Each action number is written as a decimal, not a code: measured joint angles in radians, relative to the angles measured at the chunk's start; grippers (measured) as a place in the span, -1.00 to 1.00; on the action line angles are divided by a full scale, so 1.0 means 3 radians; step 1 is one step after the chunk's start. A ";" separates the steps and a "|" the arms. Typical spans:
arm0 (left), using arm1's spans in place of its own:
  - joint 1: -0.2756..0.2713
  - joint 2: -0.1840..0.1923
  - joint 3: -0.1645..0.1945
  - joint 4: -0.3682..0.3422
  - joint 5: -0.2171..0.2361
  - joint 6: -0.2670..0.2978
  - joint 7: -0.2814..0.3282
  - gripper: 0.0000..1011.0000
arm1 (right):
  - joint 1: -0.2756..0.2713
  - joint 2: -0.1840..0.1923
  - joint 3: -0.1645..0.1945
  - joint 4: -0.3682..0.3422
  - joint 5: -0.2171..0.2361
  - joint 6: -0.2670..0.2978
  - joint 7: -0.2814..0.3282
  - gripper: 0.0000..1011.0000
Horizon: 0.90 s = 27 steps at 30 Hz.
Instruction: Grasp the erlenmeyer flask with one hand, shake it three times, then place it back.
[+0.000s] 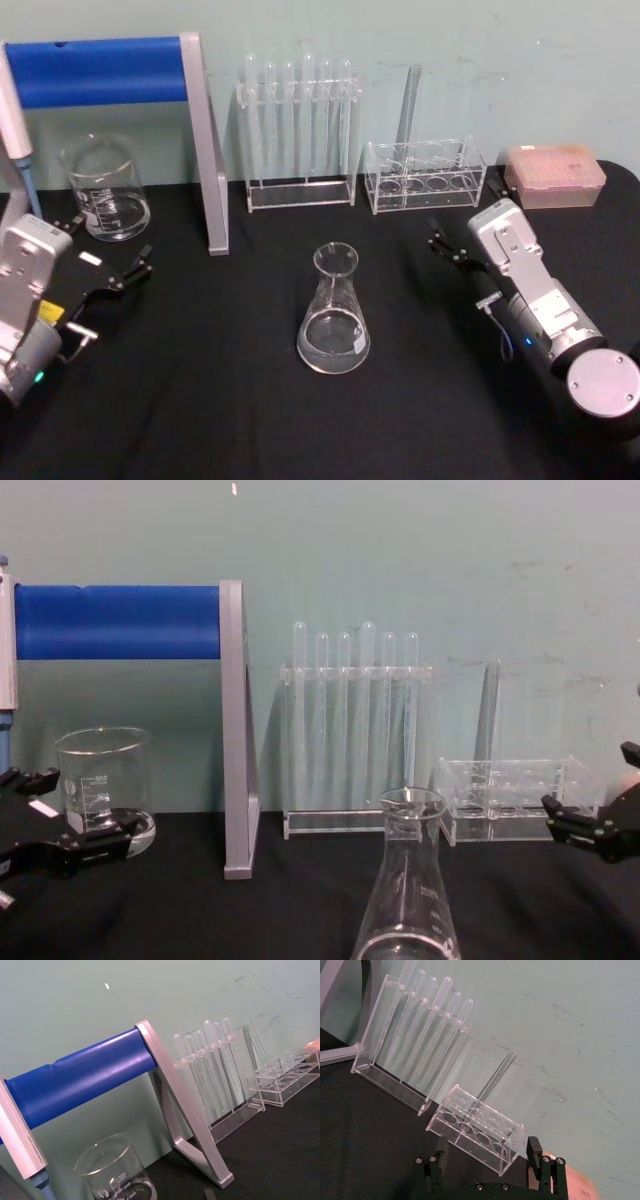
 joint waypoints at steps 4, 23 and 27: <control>0.0000 0.0000 0.0000 0.0000 0.0000 0.0000 0.0000 0.98 | 0.0000 0.0000 0.0000 0.0000 0.0000 0.0000 0.0000 0.98; 0.0000 0.0000 0.0000 0.0000 0.0000 0.0000 0.0000 0.98 | 0.0000 0.0000 0.0000 0.0000 0.0000 0.0000 0.0000 0.98; 0.0000 0.0000 0.0000 0.0000 0.0000 0.0000 0.0000 0.98 | 0.0000 0.0000 0.0000 0.0000 0.0000 0.0000 0.0000 0.98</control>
